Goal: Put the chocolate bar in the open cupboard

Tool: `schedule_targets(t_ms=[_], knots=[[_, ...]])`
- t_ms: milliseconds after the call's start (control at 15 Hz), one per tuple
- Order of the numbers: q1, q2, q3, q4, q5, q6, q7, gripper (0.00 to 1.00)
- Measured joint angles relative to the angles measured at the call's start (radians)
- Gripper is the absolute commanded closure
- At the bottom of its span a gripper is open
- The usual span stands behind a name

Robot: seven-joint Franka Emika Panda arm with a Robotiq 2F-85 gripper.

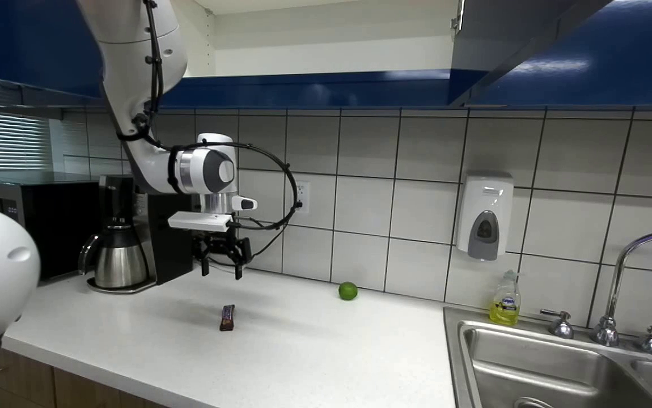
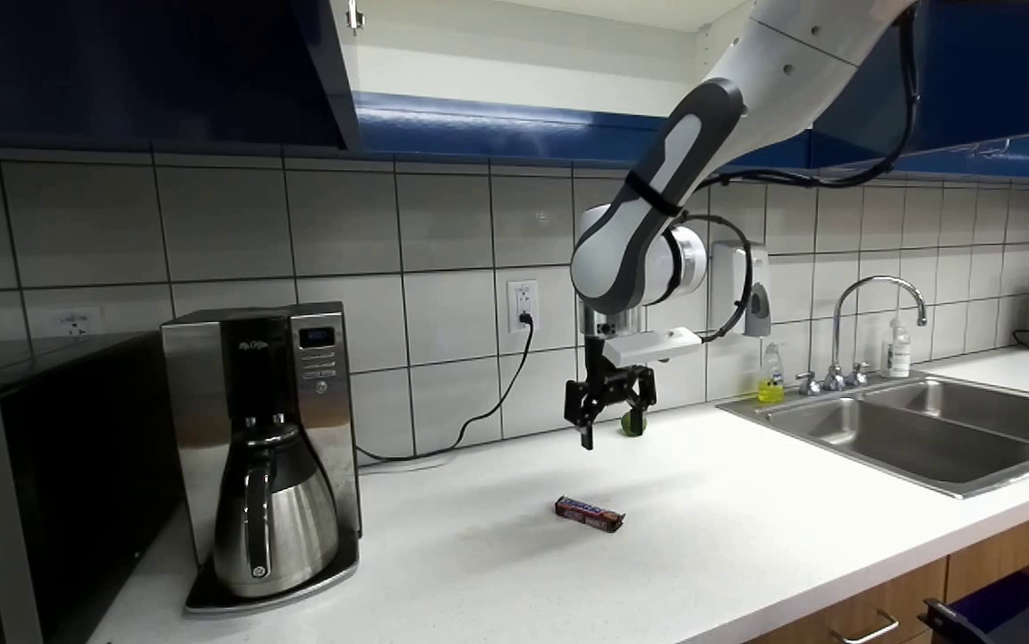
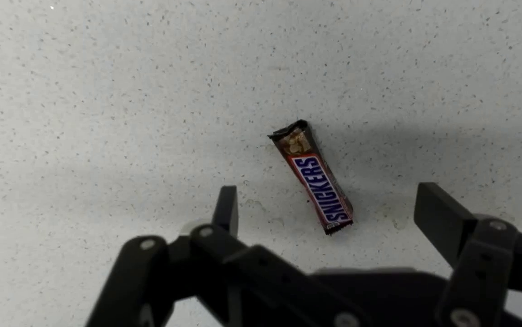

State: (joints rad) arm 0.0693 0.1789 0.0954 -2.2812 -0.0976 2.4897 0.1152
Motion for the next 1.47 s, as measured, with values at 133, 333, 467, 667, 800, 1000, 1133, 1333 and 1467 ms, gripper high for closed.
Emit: schedule_targets(t_ms=[133,333,467,667,800,1000,1133,1333,1467], knots=[[0.004,0.034,-0.004,0.025,-0.021,0.004,-0.001,0.0],[0.012,0.083,-0.004,0.057,-0.045,0.024,-0.021,0.0],[0.018,0.117,-0.004,0.075,-0.054,0.035,-0.037,0.0],[0.024,0.165,-0.004,0.096,-0.054,0.055,-0.063,0.0],[0.027,0.198,-0.004,0.11,-0.054,0.068,-0.073,0.0],[0.034,0.25,-0.004,0.136,-0.054,0.083,-0.092,0.0],[0.038,0.284,-0.004,0.157,-0.054,0.093,-0.102,0.0],[0.04,0.322,-0.004,0.19,-0.054,0.097,-0.115,0.0],[0.04,0.339,-0.006,0.206,-0.054,0.097,-0.127,0.0]])
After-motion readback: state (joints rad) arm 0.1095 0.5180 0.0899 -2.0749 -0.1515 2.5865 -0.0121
